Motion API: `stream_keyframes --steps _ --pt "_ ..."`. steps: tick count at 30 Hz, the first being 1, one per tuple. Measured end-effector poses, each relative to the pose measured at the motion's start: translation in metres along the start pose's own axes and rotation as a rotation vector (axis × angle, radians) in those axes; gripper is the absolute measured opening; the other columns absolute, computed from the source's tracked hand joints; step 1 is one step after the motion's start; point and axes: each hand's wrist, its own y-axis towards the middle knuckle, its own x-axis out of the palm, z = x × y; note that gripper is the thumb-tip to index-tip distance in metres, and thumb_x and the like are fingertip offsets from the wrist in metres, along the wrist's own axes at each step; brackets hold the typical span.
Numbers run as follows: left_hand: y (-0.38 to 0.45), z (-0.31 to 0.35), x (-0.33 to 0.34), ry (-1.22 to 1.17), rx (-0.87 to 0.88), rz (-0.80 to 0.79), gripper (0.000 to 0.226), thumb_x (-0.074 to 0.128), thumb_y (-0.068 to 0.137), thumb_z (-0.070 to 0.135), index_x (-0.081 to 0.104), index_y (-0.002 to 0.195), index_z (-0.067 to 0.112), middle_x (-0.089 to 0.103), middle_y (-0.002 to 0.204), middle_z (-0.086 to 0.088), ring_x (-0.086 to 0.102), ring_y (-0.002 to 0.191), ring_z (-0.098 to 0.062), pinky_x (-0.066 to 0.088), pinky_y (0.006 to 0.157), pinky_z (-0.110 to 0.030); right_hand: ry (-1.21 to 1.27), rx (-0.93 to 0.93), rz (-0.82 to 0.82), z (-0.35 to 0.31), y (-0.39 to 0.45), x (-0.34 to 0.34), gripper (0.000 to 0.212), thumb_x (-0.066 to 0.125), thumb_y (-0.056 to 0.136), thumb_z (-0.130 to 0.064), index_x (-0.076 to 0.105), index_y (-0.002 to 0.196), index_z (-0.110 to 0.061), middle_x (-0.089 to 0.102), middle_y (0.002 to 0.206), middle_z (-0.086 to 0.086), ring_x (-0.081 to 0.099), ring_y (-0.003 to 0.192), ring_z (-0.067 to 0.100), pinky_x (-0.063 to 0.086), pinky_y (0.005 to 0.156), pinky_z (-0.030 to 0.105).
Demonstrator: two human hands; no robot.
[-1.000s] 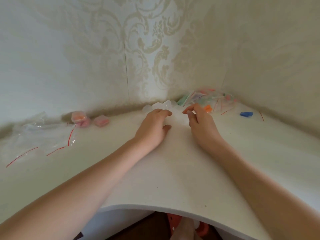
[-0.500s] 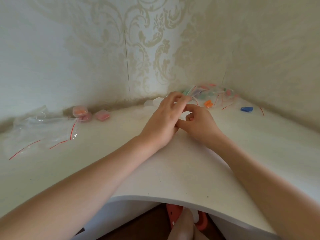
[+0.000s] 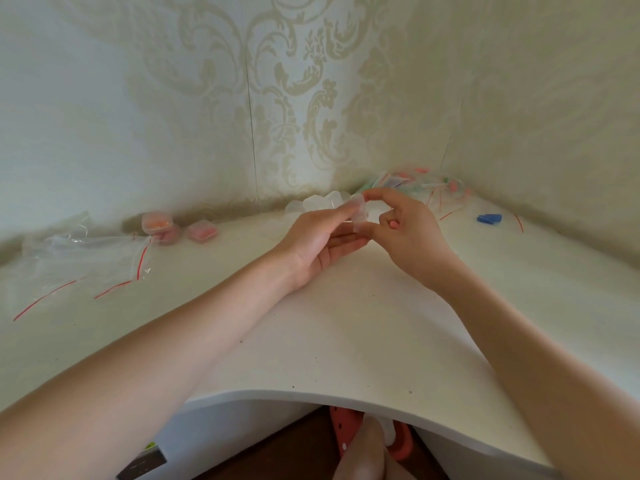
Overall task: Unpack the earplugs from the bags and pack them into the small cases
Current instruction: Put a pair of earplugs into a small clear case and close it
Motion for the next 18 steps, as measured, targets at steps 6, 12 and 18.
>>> stream_keyframes --steps 6,12,18 --pt "0.0011 0.0018 -0.0053 -0.065 -0.047 -0.041 0.019 0.062 0.089 0.021 0.066 0.094 0.004 0.071 0.089 -0.011 0.07 0.081 -0.015 0.057 0.075 -0.022 -0.039 -0.038 -0.004 -0.0006 -0.0007 -0.0024 0.03 0.074 0.079 -0.03 0.062 0.107 -0.032 0.032 0.04 -0.01 0.03 0.042 0.007 0.032 0.055 0.026" --pt "0.0001 0.0016 -0.0071 -0.029 -0.033 -0.077 0.013 0.059 0.09 0.014 0.065 0.092 0.003 0.068 0.073 -0.005 0.069 0.077 -0.013 0.057 0.075 -0.022 -0.192 -0.087 -0.021 -0.0013 -0.0007 0.0005 0.026 0.07 0.082 -0.03 0.057 0.104 -0.033 0.032 0.044 -0.008 0.031 0.046 0.01 0.028 0.053 0.029" --pt "0.0006 0.0033 -0.007 -0.082 -0.018 -0.086 0.013 0.056 0.092 0.011 0.065 0.087 0.004 0.067 0.079 -0.008 0.069 0.077 -0.013 0.057 0.077 -0.022 -0.219 -0.116 0.034 -0.0019 -0.0016 0.002 0.029 0.068 0.083 -0.03 0.059 0.11 -0.031 0.035 0.044 -0.007 0.033 0.046 0.011 0.025 0.053 0.03"
